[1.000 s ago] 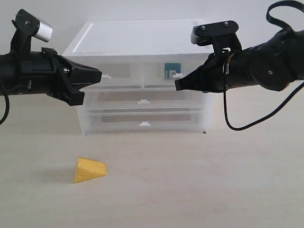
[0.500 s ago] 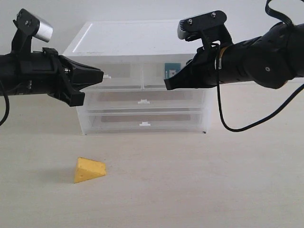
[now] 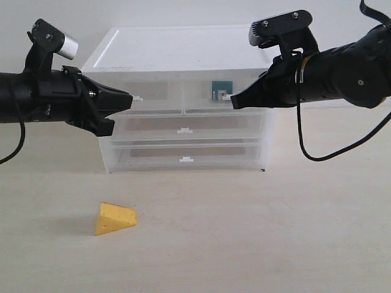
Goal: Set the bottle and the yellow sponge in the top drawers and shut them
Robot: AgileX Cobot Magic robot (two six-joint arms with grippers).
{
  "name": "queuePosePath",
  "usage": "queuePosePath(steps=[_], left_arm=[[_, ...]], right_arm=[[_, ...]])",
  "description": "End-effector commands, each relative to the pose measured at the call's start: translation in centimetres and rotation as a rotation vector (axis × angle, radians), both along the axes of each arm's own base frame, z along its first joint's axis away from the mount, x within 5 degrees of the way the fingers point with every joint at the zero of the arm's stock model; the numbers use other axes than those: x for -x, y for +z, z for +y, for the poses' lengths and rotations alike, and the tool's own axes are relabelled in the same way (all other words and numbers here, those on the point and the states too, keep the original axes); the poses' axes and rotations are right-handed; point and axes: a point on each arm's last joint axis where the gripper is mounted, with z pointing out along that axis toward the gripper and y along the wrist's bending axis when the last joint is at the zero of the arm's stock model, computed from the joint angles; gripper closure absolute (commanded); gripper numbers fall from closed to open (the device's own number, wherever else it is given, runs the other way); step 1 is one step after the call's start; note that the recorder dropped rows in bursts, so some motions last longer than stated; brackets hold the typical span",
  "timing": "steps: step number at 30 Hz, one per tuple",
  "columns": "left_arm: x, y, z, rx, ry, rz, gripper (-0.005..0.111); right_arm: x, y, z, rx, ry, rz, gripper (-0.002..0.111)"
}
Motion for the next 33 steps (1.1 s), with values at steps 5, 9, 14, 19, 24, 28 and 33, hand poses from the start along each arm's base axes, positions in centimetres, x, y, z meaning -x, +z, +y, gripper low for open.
queuePosePath(steps=[5, 9, 14, 19, 24, 28, 33], left_arm=[[-1.3, 0.2, 1.2, -0.11, 0.138, -0.026, 0.103], [-1.1, -0.1, 1.3, -0.231, 0.076, -0.065, 0.103], [-1.8, -1.0, 2.2, -0.362, 0.14, -0.076, 0.103], [-2.3, -1.5, 1.8, -0.455, 0.111, -0.106, 0.103], [-1.7, -1.4, -0.6, -0.491, 0.056, -0.144, 0.103], [-1.2, -1.4, -2.6, -0.674, 0.049, -0.264, 0.103], [0.0, -1.8, -4.3, -1.059, 0.162, -0.598, 0.103]], right_arm=[[0.1, 0.1, 0.6, -0.044, 0.01, -0.013, 0.108], [0.1, 0.0, 0.6, -0.04, 0.007, -0.007, 0.108], [0.1, 0.0, 0.6, -0.036, 0.01, -0.009, 0.108], [0.1, 0.0, 0.6, -0.035, 0.011, -0.009, 0.108], [0.1, 0.0, 0.6, -0.034, 0.01, -0.008, 0.108], [0.1, 0.0, 0.6, -0.026, 0.014, -0.01, 0.108], [0.1, 0.0, 0.6, -0.024, 0.015, -0.011, 0.108]])
